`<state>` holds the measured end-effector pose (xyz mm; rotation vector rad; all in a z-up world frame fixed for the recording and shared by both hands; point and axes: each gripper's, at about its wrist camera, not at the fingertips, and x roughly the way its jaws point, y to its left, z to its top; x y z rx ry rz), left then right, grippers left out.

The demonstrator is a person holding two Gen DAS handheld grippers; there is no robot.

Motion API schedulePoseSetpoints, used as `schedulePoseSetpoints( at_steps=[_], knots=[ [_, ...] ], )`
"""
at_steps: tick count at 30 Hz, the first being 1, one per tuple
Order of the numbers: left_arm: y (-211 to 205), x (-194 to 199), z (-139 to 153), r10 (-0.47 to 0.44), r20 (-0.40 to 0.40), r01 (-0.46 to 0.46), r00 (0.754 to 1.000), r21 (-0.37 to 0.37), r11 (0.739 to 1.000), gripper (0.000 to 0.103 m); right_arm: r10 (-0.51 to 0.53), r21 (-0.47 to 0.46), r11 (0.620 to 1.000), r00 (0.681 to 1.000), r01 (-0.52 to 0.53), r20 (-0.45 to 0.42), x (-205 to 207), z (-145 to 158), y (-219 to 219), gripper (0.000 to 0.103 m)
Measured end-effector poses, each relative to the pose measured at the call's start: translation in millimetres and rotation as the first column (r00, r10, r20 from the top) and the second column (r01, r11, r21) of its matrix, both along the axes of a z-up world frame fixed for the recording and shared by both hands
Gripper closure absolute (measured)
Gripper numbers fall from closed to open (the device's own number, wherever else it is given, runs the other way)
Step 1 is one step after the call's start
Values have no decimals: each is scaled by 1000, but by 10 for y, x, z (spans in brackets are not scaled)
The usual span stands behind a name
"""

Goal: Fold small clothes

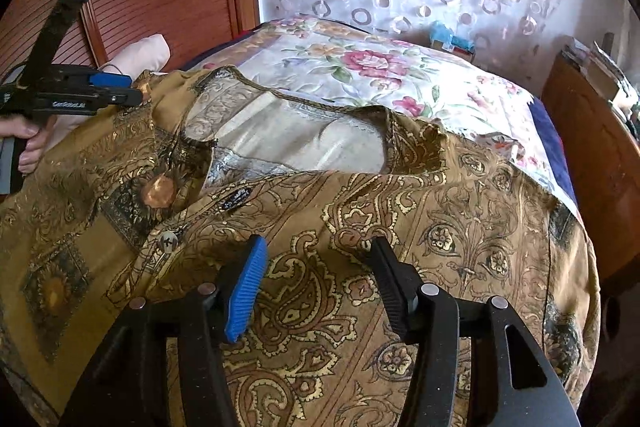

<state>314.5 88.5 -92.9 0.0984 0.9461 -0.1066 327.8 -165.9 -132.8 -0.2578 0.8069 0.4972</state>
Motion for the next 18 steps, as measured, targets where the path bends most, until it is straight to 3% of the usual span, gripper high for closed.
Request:
schedulePoseSetpoints(
  at_steps=[1, 2, 4, 14, 18],
  knots=[
    [4, 11, -5, 0, -3, 0, 1000, 3, 1000, 70, 1, -1, 1000, 1000, -1, 0, 1, 1, 6, 47],
    [5, 21, -7, -2, -8, 2, 1000, 6, 1000, 76, 0, 0, 1000, 1000, 0, 0, -5, 2, 13, 46],
    [3, 43, -3, -5, -12, 5, 1000, 9, 1000, 96, 1, 0, 1000, 1000, -1, 0, -18, 5, 21, 46],
    [327, 14, 388, 55, 100, -59, 993, 35, 998, 101, 1, 0, 1000, 1000, -1, 0, -25, 10, 23, 45],
    [517, 50, 392, 83, 104, -89, 991, 56, 994, 101, 0, -1, 1000, 1000, 0, 0, -21, 14, 15, 45]
  ],
)
